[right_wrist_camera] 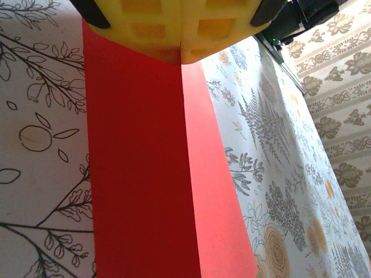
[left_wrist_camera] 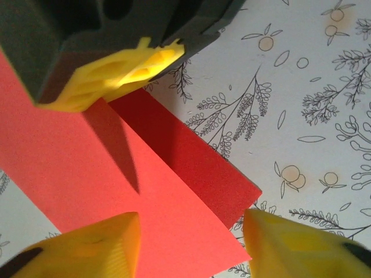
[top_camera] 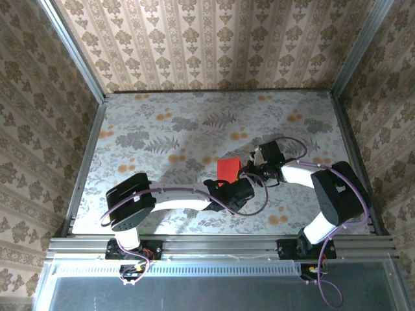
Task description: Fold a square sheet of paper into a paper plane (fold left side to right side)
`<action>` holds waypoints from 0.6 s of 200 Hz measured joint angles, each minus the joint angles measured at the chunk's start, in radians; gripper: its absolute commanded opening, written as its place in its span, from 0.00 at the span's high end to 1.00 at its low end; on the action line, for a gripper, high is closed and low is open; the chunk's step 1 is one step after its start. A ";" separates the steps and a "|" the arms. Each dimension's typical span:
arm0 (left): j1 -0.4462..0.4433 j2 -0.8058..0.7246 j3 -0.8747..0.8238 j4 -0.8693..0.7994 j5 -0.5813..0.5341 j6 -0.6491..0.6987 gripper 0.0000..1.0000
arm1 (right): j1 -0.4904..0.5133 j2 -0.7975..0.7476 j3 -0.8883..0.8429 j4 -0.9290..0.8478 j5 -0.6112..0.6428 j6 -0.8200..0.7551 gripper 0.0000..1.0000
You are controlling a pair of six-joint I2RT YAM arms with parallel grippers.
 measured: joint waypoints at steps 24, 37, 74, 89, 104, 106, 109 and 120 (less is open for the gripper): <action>0.000 0.000 0.000 0.002 0.001 0.000 0.76 | 0.000 0.000 0.000 0.000 0.000 0.000 1.00; 0.000 -0.002 0.000 0.005 0.001 -0.002 0.82 | 0.000 0.000 0.000 0.000 0.000 0.000 1.00; 0.001 -0.031 -0.017 0.026 0.013 -0.007 0.97 | 0.000 0.000 0.001 -0.001 0.001 -0.002 0.92; 0.005 -0.049 -0.033 0.043 0.022 -0.010 1.00 | 0.000 0.000 0.005 -0.006 0.001 -0.005 0.84; 0.016 -0.072 -0.057 0.063 0.051 -0.013 1.00 | -0.001 0.000 0.016 -0.011 0.006 -0.014 0.77; 0.017 -0.075 -0.061 0.066 0.056 -0.013 1.00 | -0.001 0.000 0.018 -0.011 0.007 -0.017 0.76; 0.020 -0.080 -0.066 0.071 0.062 -0.015 1.00 | -0.002 -0.003 0.021 -0.013 0.009 -0.016 0.75; 0.029 -0.098 -0.087 0.090 0.089 -0.019 1.00 | -0.004 -0.016 0.031 -0.022 0.013 -0.031 0.72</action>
